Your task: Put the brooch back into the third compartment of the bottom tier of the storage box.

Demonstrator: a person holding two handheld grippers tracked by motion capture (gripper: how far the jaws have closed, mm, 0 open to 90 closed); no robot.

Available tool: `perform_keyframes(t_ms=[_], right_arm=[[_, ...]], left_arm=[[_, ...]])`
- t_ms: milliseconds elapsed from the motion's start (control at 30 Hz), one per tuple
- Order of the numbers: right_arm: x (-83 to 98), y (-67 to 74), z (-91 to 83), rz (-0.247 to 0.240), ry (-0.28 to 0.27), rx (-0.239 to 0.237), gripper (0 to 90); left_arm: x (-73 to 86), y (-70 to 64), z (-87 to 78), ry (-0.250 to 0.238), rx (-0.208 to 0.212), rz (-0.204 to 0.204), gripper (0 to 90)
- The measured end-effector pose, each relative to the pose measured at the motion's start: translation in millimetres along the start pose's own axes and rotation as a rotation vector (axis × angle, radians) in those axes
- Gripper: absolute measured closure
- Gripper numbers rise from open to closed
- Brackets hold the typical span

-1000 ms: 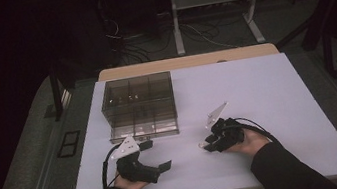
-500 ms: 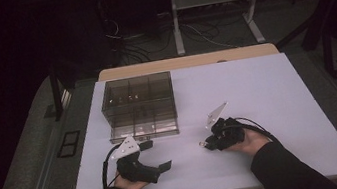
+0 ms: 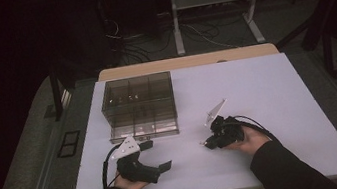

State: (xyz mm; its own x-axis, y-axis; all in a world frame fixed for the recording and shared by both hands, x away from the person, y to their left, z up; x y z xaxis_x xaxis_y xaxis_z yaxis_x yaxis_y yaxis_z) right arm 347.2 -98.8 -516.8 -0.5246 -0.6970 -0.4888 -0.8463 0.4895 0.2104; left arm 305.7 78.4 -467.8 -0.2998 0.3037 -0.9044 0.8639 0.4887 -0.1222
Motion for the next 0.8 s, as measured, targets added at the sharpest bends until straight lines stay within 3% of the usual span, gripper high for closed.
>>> perform_keyframes(t_ms=[133, 367, 800], right_arm=[[-3.0, -1.1, -2.0, 0.021, -0.006, 0.013, 79.1], [-11.5, -1.2, -9.4, 0.057, -0.028, -0.008, 79.2], [-27.7, -1.9, -20.4, 0.052, -0.074, -0.006, 79.2]], left_arm=[[0.0, 0.1, -0.1, 0.0, -0.001, -0.001, 0.0], [0.0, 0.0, -0.1, 0.0, 0.0, 0.0, 0.0], [0.0, 0.0, 0.0, 0.0, 0.002, -0.001, 0.0]])
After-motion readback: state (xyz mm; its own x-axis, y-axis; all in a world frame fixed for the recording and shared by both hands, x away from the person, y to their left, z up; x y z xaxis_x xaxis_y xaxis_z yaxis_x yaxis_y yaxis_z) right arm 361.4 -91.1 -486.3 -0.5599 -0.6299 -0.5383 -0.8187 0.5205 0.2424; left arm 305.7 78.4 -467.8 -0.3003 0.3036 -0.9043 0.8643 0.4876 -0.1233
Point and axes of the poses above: each handheld gripper's, and its own axes: z roughly forward along the jaws, x roughly out of its underside, y roughly to its left, the point moved 10 cm from there along z, roughly forward along the jaws, and after that the axes turned 7 degrees about z, right-handed, at the moved point
